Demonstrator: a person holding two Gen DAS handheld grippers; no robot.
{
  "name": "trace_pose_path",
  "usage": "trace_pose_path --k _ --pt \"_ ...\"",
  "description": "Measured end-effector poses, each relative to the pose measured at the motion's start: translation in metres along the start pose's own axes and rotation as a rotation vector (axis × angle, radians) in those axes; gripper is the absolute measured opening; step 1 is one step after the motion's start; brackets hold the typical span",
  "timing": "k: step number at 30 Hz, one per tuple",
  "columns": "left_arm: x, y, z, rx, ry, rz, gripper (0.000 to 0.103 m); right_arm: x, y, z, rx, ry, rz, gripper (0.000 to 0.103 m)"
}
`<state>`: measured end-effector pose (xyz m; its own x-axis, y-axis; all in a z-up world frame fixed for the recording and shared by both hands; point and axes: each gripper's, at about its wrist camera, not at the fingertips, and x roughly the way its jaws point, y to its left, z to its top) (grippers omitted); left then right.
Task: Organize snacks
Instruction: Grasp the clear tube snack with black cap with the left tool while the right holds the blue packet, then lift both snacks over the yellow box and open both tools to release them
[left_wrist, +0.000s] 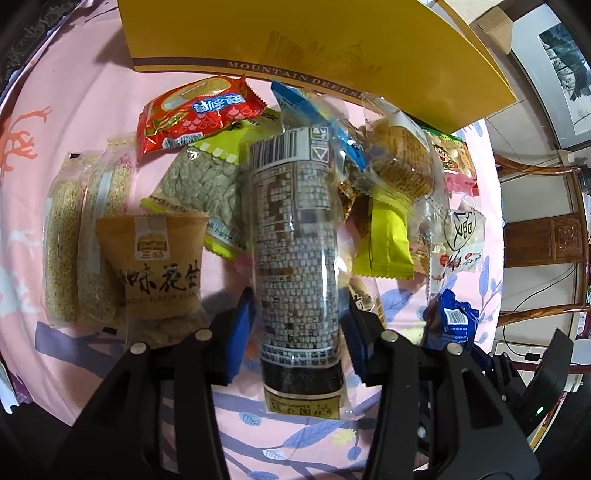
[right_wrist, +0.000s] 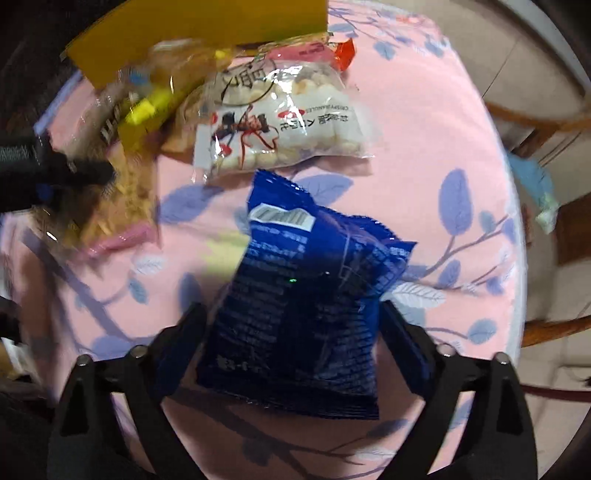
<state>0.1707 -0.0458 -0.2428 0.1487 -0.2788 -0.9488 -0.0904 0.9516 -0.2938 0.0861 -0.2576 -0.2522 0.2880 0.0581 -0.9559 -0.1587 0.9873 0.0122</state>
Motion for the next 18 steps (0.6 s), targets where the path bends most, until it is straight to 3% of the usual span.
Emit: trace_pose_path --k 2,4,7,18 --pt "-0.002 0.002 -0.001 0.006 -0.008 0.001 0.039 -0.005 -0.005 -0.001 0.005 -0.017 0.023 0.065" --pt "-0.004 0.003 -0.002 0.017 -0.016 0.001 0.034 -0.008 -0.010 -0.002 0.017 -0.017 0.052 0.059" --pt "-0.011 0.008 -0.006 0.021 -0.033 -0.029 0.030 -0.014 -0.018 -0.006 0.044 -0.023 0.084 0.057" --pt "-0.085 0.004 -0.023 0.099 -0.220 -0.100 0.030 -0.084 -0.038 0.010 0.089 -0.220 0.173 0.057"
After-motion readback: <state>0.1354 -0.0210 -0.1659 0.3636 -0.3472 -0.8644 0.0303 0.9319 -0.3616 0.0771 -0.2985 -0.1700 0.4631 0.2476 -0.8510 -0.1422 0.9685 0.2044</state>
